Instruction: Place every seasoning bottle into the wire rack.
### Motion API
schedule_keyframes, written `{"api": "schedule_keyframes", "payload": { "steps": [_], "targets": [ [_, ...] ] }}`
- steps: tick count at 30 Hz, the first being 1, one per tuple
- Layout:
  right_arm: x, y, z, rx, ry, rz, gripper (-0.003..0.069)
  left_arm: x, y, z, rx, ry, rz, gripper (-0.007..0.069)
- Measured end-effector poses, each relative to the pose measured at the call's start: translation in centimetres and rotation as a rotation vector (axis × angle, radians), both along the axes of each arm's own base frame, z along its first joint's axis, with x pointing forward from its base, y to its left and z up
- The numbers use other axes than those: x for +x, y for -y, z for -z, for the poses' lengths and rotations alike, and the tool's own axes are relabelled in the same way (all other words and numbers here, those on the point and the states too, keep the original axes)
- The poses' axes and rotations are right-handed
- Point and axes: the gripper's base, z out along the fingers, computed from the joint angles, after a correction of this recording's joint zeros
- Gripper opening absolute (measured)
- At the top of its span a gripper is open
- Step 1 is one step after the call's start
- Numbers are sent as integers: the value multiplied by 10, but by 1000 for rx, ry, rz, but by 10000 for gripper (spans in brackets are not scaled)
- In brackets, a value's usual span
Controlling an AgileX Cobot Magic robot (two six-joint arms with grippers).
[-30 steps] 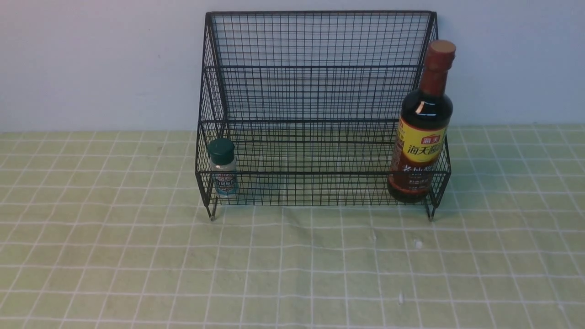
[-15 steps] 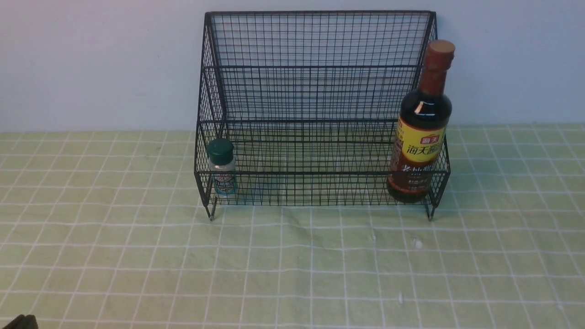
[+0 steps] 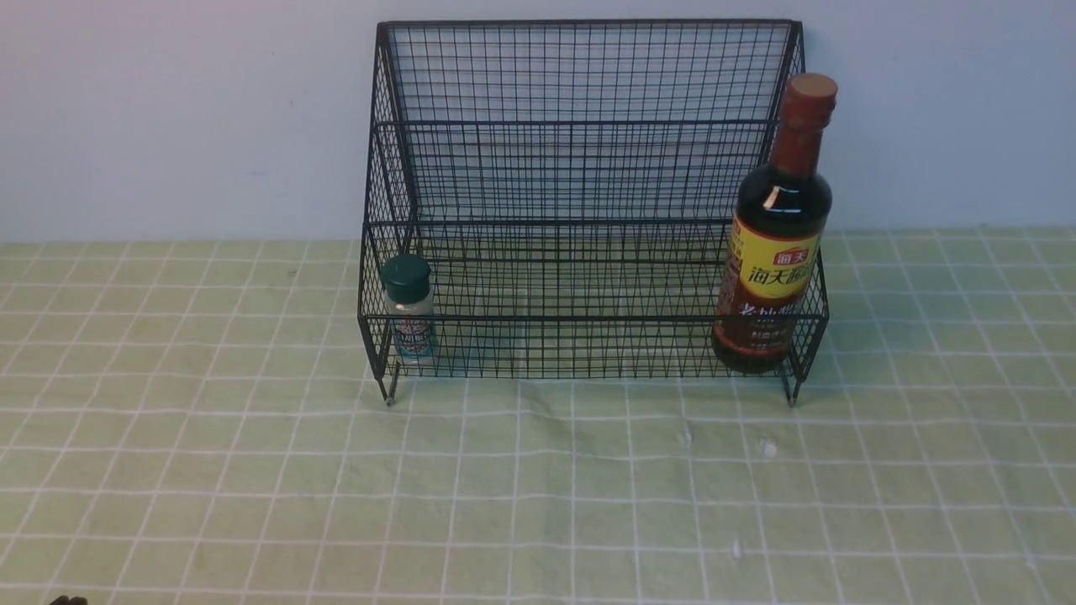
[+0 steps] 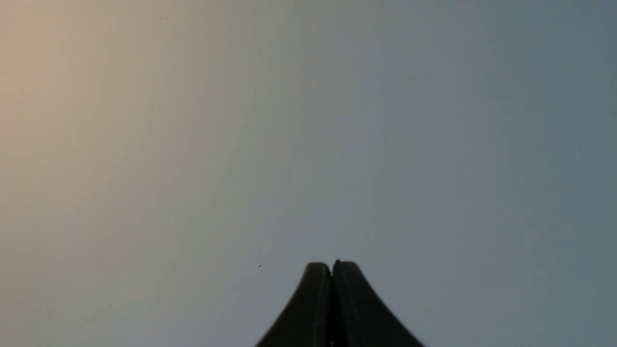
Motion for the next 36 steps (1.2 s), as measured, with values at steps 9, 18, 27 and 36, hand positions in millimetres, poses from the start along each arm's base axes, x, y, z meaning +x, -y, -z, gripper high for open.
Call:
{"api": "schedule_keyframes", "payload": {
  "steps": [9, 18, 27, 36],
  "targets": [
    [0, 0, 0, 0, 0, 0, -15, 0, 0, 0, 0, 0, 0, -6],
    [0, 0, 0, -1, 0, 0, -15, 0, 0, 0, 0, 0, 0, -6],
    [0, 0, 0, 8, -1, -5, -15, 0, 0, 0, 0, -1, 0, -6],
    [5, -2, 7, -6, -28, -19, -15, 0, 0, 0, 0, -1, 0, -6]
  ]
}}
